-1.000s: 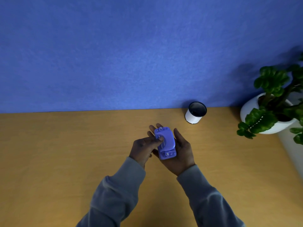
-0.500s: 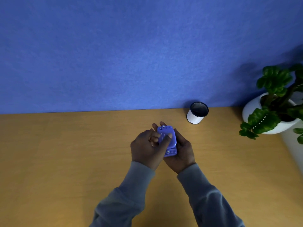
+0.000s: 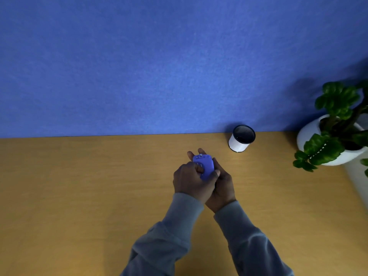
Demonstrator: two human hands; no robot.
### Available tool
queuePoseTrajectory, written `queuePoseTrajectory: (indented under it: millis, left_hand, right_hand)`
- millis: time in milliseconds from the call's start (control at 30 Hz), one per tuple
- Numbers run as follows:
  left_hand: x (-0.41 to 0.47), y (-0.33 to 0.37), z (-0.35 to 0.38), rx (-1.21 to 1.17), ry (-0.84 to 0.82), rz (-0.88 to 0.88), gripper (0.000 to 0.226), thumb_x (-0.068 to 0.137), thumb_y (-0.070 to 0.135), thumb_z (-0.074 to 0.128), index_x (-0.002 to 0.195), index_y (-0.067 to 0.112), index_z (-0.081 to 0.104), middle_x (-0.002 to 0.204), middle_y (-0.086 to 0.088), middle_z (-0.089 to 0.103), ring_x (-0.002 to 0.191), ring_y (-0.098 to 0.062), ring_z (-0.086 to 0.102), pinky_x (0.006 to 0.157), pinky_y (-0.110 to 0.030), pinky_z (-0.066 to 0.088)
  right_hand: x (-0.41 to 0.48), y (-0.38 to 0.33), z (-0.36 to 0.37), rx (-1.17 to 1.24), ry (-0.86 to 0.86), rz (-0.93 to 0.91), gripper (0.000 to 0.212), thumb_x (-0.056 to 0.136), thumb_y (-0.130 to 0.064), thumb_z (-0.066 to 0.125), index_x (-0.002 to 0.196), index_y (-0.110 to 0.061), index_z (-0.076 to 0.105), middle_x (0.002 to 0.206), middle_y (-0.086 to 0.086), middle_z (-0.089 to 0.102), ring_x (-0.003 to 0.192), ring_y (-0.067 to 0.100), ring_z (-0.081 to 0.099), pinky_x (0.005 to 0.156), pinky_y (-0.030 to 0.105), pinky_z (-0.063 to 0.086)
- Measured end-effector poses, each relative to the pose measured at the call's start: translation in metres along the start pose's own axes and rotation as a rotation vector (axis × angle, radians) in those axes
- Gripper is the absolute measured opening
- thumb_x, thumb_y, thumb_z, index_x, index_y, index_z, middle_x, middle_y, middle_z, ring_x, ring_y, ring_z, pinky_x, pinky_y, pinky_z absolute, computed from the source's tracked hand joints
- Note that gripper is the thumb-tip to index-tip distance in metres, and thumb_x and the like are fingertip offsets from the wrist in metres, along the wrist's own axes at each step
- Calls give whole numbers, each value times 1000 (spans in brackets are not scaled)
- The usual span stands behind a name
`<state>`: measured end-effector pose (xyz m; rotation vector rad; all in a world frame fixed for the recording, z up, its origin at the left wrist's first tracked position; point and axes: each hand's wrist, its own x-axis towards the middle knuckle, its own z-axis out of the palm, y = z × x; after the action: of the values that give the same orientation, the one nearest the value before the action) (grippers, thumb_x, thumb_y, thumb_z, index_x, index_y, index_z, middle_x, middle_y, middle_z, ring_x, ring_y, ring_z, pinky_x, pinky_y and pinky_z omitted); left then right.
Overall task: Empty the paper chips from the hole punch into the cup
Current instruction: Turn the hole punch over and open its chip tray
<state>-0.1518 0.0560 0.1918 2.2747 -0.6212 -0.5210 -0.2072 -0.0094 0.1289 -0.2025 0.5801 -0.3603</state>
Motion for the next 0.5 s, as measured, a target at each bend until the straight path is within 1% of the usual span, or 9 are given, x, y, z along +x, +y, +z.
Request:
queuePoseTrajectory:
  millis: [100,167,233,333,367,433,500]
  left_hand:
    - [0,0,1,-18,-5,-18,34,69,53,77,74,22,62,76,4,69,76,-17,65,72,-30,53]
    - [1,0,1,-25,-3,-38,35,69,54,77,77,22,63,76,5,68,75,-15,64,70,-27,50]
    - [2,-1,2,-25,-2,-45,36,70,54,76,79,21,65,76,6,68,74,-13,63,67,-24,46]
    - [3,0,1,-42,1,-44,37,70,54,76,80,20,65,73,8,66,70,-10,60,58,-17,40]
    - [3,0,0,-44,2,-41,37,70,54,76,81,20,65,73,8,65,69,-9,60,56,-14,37]
    - [3,1,0,-49,9,-31,37,70,53,76,80,20,65,71,9,64,68,-8,59,55,-12,35]
    - [3,2,0,-44,13,-18,35,70,52,76,77,21,63,71,9,63,66,-8,58,55,-12,33]
  right_hand:
    - [1,0,-1,-11,-1,-10,48,106,-35,42,148,-14,50,149,18,55,135,31,52,124,46,25]
    - [1,0,-1,-8,2,-18,44,105,-34,44,141,-13,58,149,19,56,129,30,57,121,46,30]
    - [2,0,-1,-1,10,-23,39,104,-33,46,133,-14,64,148,19,57,126,31,60,120,46,32]
    - [3,0,0,11,4,-23,38,102,-32,49,129,-13,67,145,20,59,122,32,65,116,46,38]
    - [4,-1,1,11,1,-23,37,101,-31,51,127,-12,68,145,21,59,121,32,65,116,45,37]
    - [4,-2,3,11,8,-20,36,98,-30,53,126,-11,67,146,20,57,120,31,63,122,45,30]
    - [5,-3,4,21,22,-9,40,99,-30,52,132,-10,64,149,19,55,123,30,58,125,44,22]
